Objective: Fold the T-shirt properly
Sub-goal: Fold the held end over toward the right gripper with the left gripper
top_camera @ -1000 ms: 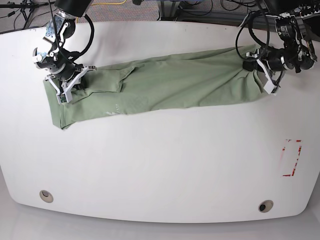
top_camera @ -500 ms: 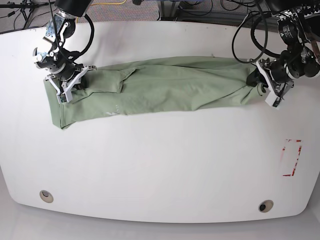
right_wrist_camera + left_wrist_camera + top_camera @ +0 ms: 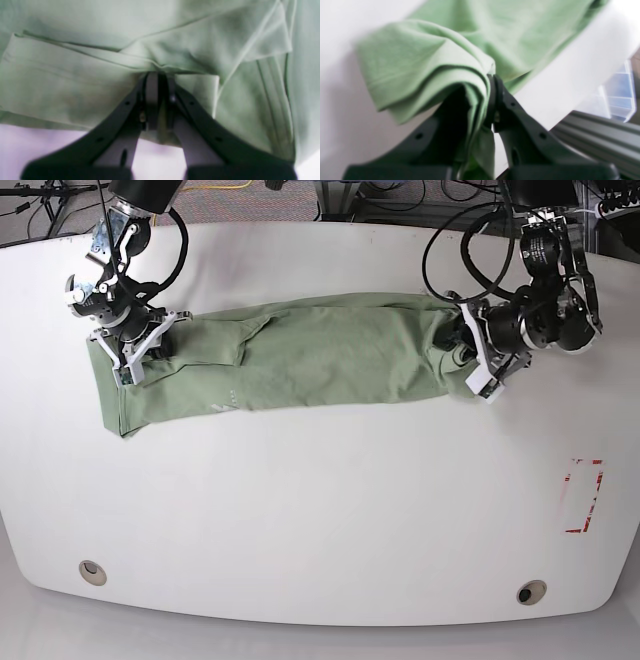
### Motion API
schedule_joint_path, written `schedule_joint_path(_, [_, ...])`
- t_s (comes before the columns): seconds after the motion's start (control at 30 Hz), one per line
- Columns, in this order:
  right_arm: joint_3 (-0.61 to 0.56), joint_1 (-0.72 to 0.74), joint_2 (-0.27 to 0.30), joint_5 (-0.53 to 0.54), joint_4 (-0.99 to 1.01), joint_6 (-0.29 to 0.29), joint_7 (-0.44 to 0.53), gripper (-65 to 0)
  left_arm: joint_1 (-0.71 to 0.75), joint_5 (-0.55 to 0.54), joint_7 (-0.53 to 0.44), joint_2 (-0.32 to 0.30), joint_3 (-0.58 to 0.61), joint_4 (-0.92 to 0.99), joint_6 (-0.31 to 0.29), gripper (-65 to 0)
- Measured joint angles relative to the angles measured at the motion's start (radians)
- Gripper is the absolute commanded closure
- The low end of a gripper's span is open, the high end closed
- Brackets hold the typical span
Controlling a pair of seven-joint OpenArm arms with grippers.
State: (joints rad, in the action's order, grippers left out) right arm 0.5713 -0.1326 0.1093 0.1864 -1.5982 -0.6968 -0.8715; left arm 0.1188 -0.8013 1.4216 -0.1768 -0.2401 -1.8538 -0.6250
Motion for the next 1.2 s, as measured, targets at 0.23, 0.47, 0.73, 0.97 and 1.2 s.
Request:
schedule_joint_path(0.23, [0.000,-0.002,0.002,0.000,0.000,0.000,0.002,-4.0,-0.070,0.047,-0.008,0.064,0.086,0.000,-0.001,-0.3])
schedule_joint_path(0.47, [0.000,-0.002,0.002,0.000,0.000,0.000,0.003,-4.0,-0.135,0.161,-0.004,0.133,0.251,0.002,-0.004,-0.3])
schedule_joint_path(0.73, [-0.002,0.001,0.002,-0.001,0.001,0.000,0.002,-4.0,-0.169,0.230,-0.007,0.212,0.389,0.003,-0.004,-0.4])
schedule_joint_path(0.97, [-0.002,0.002,0.002,-0.002,0.001,0.000,0.000,-4.0,-0.200,0.303,-0.011,0.290,0.436,0.070,-0.004,-0.4])
schedule_joint_path(1.2, [-0.002,0.002,0.001,0.000,0.001,0.000,0.000,-4.0,-0.220,0.318,-0.002,0.323,0.442,0.163,-0.004,-0.4])
